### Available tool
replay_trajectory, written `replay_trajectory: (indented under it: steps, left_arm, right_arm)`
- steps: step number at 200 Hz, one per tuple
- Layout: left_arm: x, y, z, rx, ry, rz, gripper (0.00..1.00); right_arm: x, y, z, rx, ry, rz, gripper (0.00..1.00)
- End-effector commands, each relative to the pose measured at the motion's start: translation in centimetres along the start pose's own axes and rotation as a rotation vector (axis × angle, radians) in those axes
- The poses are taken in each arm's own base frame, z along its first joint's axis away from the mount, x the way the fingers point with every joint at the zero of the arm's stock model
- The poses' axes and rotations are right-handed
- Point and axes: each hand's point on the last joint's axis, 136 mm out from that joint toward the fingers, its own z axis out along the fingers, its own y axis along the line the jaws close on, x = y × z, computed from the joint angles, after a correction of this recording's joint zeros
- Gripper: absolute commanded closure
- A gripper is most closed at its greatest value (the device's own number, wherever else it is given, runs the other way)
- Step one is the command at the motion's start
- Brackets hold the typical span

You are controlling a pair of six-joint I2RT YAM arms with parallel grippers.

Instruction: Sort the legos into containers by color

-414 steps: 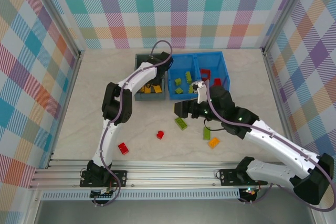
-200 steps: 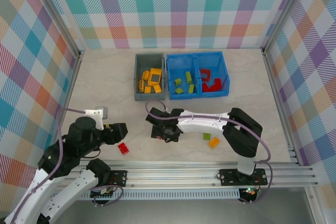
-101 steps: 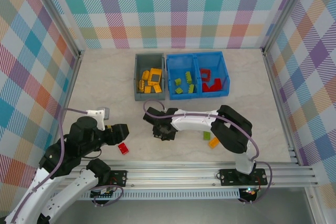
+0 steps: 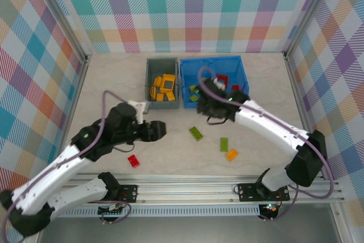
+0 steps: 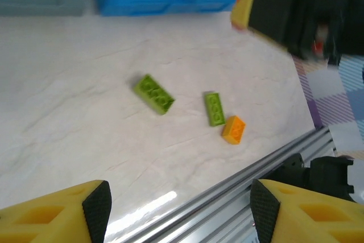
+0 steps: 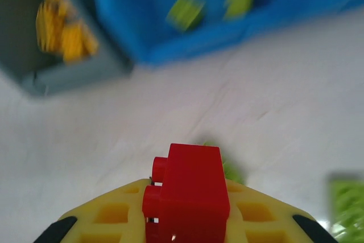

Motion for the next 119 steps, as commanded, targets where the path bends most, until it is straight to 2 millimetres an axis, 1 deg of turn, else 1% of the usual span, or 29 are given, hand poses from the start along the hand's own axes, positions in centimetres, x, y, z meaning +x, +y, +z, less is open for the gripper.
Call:
replay_trajectory:
  steps: [1,16,26,29,30,38,41,44,45,46,49,50,53,56,57,62,65,71,85,101,119]
  left_arm:
    - [-4.1,-4.9,2.2,0.043,-0.122,0.062,0.33]
    - [-5.3,-6.8,4.6,0.053,-0.147,0.077,0.33]
    - [-6.2,-7.7,5.7,0.059,-0.169,0.081,0.33]
    - [-6.4,-8.0,6.0,0.063,-0.174,0.083,0.33]
    - [-6.5,-8.1,6.1,0.065,-0.175,0.085,0.33]
    - [-7.1,-8.8,6.9,0.072,-0.190,0.090,0.33]
    - [-7.4,-8.9,7.2,0.071,-0.196,0.090,0.32]
    - [-7.5,-9.1,7.4,0.074,-0.199,0.092,0.32]
    - [-7.6,-9.2,7.5,0.075,-0.200,0.092,0.32]
    - [-7.7,-9.2,7.6,0.076,-0.201,0.091,0.32]
    - [-7.8,-9.4,7.9,0.078,-0.205,0.093,0.32]
    - [-7.9,-9.5,7.9,0.082,-0.207,0.093,0.32]
    - [-8.0,-9.7,8.2,0.084,-0.209,0.095,0.32]
    - [-8.2,-9.8,8.4,0.088,-0.212,0.096,0.32]
    - [-8.2,-9.9,8.4,0.089,-0.213,0.096,0.32]
    - [-8.2,-9.9,8.8,0.085,-0.210,0.095,0.32]
    - [-8.7,-10.5,8.9,0.105,-0.231,0.092,0.32]
    - [-9.0,-10.8,9.2,0.115,-0.240,0.091,0.32]
    - [-9.4,-11.2,9.8,0.125,-0.250,0.089,0.32]
    - [-9.5,-11.5,10.4,0.137,-0.255,0.088,0.31]
    - [-9.4,-11.8,11.1,0.151,-0.245,0.091,0.31]
  right_arm:
    - [-3.8,-4.7,0.7,0.155,-0.012,-0.130,0.80]
    - [-6.9,-6.3,2.1,0.210,-0.024,-0.119,0.80]
    - [-8.8,-7.1,3.4,0.238,-0.021,-0.114,0.80]
    - [-9.4,-7.2,3.5,0.236,-0.025,-0.111,0.80]
    - [-9.5,-7.3,3.9,0.241,-0.016,-0.112,0.80]
    - [-10.7,-7.7,4.9,0.253,-0.006,-0.105,0.81]
    - [-11.4,-7.8,4.9,0.254,-0.012,-0.102,0.81]
    - [-11.7,-8.0,5.5,0.264,-0.002,-0.098,0.81]
    - [-11.9,-8.0,5.4,0.261,-0.006,-0.097,0.81]
    - [-11.9,-8.1,5.9,0.268,0.005,-0.100,0.81]
    - [-12.4,-8.1,5.9,0.269,0.001,-0.097,0.81]
    - [-12.4,-8.2,6.4,0.276,0.010,-0.098,0.81]
    - [-12.9,-8.2,6.4,0.275,0.006,-0.096,0.81]
    - [-13.2,-8.4,7.0,0.285,0.014,-0.096,0.81]
    - [-13.4,-8.3,6.9,0.284,0.010,-0.096,0.81]
    - [-13.9,-8.7,7.6,0.299,0.018,-0.094,0.80]
    - [-14.3,-8.7,7.9,0.303,0.015,-0.094,0.81]
    - [-14.8,-9.0,8.8,0.320,0.022,-0.093,0.81]
    - [-16.1,-9.7,10.7,0.355,0.028,-0.083,0.80]
    - [-17.2,-10.8,13.1,0.407,0.051,-0.079,0.80]
    - [-17.9,-11.6,15.8,0.444,0.079,-0.091,0.81]
